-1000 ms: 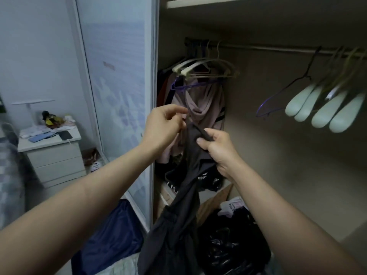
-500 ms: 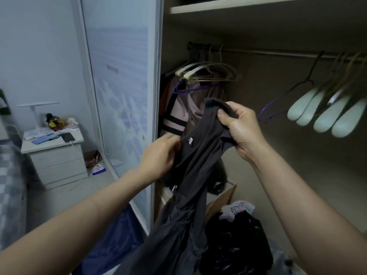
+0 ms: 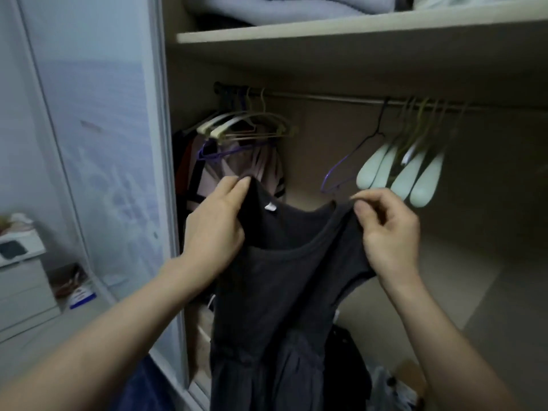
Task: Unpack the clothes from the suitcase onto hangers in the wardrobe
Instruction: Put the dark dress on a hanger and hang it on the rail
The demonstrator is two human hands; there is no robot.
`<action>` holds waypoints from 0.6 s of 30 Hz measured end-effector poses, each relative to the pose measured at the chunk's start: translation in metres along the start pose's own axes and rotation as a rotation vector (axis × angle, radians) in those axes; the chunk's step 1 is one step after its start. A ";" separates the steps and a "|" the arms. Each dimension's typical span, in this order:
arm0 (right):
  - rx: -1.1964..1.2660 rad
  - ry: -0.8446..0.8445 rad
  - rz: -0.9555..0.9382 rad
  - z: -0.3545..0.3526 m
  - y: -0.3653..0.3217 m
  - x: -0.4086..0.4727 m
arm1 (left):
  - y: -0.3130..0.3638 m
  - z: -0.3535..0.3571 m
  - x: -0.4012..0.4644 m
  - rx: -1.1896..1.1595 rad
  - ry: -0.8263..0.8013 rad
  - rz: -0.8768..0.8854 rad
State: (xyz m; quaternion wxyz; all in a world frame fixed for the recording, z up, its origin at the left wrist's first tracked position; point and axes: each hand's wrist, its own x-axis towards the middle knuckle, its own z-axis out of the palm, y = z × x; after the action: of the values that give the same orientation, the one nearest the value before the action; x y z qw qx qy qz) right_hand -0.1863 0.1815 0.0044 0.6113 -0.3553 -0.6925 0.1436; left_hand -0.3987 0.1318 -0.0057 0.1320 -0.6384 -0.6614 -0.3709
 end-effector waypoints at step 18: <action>-1.100 -0.710 0.322 -0.009 0.065 -0.053 | 0.059 0.035 -0.004 0.051 -0.418 0.163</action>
State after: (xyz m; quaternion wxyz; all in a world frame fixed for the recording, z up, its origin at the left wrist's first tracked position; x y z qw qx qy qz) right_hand -0.1574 0.1899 -0.0745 0.0476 -0.6447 -0.7622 -0.0324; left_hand -0.3320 0.1464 -0.0132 0.0378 -0.7491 -0.6299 -0.2018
